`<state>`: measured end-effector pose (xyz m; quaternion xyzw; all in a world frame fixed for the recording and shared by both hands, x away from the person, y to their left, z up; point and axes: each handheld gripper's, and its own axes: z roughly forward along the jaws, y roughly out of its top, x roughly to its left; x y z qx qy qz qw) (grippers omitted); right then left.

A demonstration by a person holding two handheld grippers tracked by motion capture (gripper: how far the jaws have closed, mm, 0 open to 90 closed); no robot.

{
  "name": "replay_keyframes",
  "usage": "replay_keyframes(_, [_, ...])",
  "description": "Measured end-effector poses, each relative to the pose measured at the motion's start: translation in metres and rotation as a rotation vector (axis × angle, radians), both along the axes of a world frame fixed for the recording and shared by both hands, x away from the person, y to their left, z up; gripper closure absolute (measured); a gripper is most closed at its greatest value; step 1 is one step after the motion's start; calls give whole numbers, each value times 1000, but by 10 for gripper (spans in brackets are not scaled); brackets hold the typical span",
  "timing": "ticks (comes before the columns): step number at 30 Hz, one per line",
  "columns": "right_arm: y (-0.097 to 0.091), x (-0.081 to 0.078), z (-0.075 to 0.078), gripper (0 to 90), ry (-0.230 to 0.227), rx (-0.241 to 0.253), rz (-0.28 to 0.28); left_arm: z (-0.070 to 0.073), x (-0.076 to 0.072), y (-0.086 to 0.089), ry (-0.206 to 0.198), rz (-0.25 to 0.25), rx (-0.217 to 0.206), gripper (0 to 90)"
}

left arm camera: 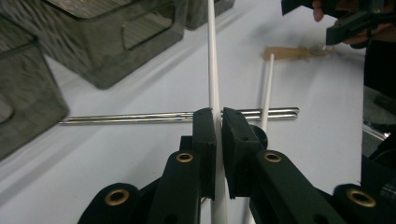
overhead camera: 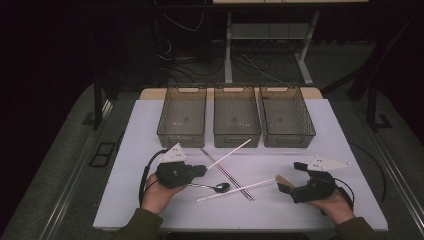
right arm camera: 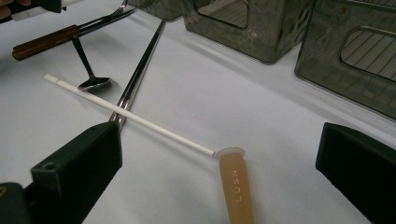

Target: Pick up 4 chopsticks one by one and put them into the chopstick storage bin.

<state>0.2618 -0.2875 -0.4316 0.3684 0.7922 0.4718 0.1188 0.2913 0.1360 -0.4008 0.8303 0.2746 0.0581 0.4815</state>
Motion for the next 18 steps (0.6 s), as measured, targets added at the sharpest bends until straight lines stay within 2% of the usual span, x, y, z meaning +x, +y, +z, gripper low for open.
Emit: replay_keyframes(18, [-2,1,0,7,-1,3,-8,8,26,19,-24,94,-17,841])
